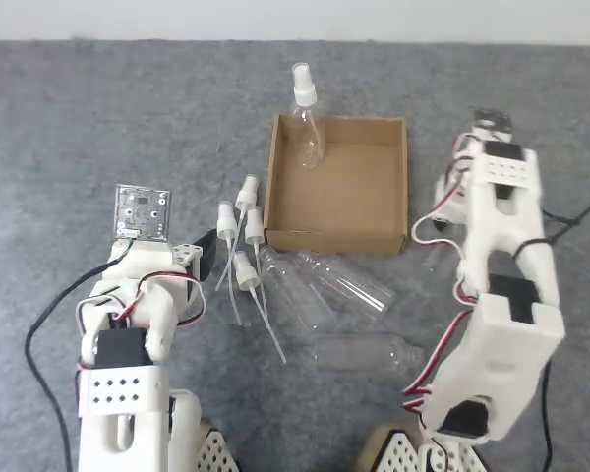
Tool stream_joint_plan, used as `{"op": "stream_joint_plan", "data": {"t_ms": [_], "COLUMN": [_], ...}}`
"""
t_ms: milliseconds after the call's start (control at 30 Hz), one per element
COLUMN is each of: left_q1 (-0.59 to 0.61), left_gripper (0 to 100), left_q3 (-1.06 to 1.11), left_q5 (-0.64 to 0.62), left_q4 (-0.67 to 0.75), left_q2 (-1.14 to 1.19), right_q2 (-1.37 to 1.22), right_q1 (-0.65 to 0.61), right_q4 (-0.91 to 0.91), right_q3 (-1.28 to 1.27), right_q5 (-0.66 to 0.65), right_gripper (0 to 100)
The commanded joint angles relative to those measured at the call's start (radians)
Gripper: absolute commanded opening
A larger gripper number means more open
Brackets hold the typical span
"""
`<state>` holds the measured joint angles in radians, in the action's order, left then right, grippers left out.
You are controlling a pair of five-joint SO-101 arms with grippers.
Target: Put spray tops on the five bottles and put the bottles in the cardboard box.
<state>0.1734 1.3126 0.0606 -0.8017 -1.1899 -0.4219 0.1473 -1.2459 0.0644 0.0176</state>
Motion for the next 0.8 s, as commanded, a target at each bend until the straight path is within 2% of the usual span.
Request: {"op": "stream_joint_plan", "data": {"t_ms": [0,67,167,333,567,767], "left_q1": [0.006,0.009,0.011,0.006,-0.029,-0.054], "left_gripper": [25,24,23,22,22,22], "left_q3": [-0.016,-0.041,-0.105,-0.306,-0.662,-0.909], "left_q5": [-0.017,-0.014,-0.012,-0.017,-0.037,-0.077], "left_q4": [0.0,-0.029,-0.074,-0.13,-0.209,-0.209], "left_q2": [-0.015,-0.012,0.049,0.344,0.816,1.172], "right_q2": [0.018,0.018,0.016,0.022,0.042,0.087], "right_q1": [0.041,0.064,0.104,0.185,0.205,0.217], "right_q4": [0.016,0.013,0.007,0.007,0.004,0.048], "right_q3": [0.058,0.058,0.058,0.054,-0.054,-0.135], "right_q5": [-0.235,-0.408,-0.577,-0.825,-1.066,-1.082], "right_gripper": [3.7,2.4,2.3,2.0,2.0,2.0]}}
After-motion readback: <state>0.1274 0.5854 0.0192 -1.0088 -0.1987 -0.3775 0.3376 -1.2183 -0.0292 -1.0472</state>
